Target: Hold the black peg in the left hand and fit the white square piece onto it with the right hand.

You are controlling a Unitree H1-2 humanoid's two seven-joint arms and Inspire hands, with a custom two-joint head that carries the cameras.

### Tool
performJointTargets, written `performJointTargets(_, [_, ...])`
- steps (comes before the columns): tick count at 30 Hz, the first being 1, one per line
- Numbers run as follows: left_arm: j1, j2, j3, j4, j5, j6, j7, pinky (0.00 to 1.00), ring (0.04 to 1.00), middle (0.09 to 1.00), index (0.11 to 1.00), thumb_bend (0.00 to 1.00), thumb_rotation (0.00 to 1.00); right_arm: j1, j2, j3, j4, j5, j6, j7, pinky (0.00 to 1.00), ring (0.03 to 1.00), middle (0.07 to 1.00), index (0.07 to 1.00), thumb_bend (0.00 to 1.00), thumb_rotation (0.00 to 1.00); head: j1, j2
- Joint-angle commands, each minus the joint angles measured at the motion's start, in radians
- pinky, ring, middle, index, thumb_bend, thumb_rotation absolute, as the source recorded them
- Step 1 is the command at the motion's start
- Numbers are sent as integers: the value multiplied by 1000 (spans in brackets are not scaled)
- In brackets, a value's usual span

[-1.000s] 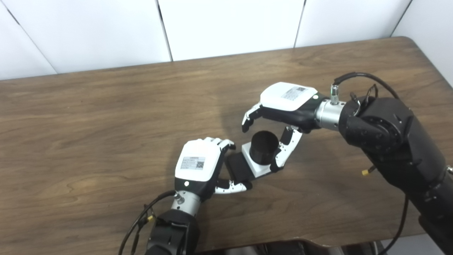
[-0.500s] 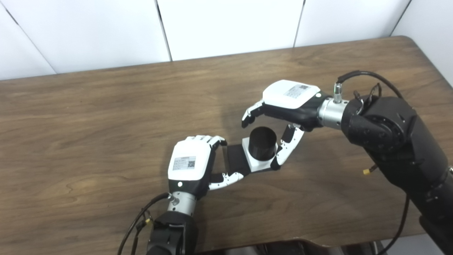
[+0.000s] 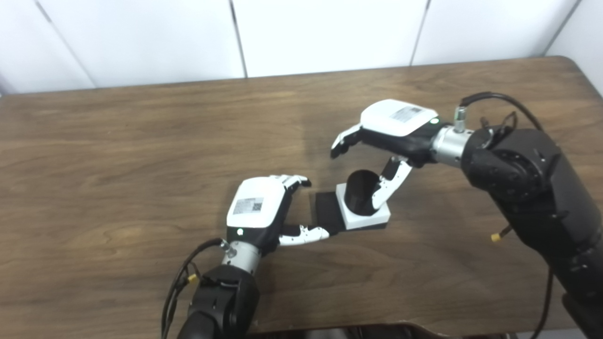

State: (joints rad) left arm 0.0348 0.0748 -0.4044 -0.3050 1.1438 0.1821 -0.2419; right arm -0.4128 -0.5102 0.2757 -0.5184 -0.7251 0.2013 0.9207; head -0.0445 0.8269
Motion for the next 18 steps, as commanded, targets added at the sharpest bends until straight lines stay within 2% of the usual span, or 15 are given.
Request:
performJointTargets(1, [-37,25,40,-43,-51,-38,54,766,807,822,806,951,739,-34,-2,-46,-9,56,48,-17,736,819,791,791,1000,457,9,-25])
performJointTargets(2, [-39,37,57,-57,-81,-45,50,761,808,826,824,970,763,-27,6,-76,-11,116,94,-8,755,843,821,822,1000,478,11,-30])
performJointTargets(3, [-41,50,74,-68,-118,-53,44,759,811,831,837,980,777,-19,13,-102,-8,172,127,-9,768,859,841,842,1000,500,21,-64])
performJointTargets(5, [-41,72,104,-90,-183,-62,23,759,819,838,858,988,788,-1,16,-143,-4,255,166,-20,793,890,885,886,1000,573,25,-83])
performJointTargets(7, [-35,94,132,-111,-236,-62,10,735,818,842,854,999,781,18,11,-180,-1,313,179,-47,820,906,910,909,1000,618,27,-110])
performJointTargets(10, [-25,121,167,-139,-270,-59,11,694,802,841,852,1000,773,48,3,-236,0,378,213,-89,855,929,933,928,1000,639,21,-114])
performJointTargets(13, [-14,145,211,-154,-312,-70,32,666,794,843,860,1000,795,91,15,-318,23,491,218,-146,908,962,961,944,1000,652,15,-117])
performJointTargets(14, [-8,148,230,-157,-332,-72,42,668,801,845,861,1000,808,112,22,-344,30,519,209,-173,916,973,972,952,1000,686,14,-118])
performJointTargets(18, [1,133,317,-155,-475,-44,41,693,855,912,925,924,972,202,102,-419,25,586,183,-321,815,941,964,951,978,914,3,-129])
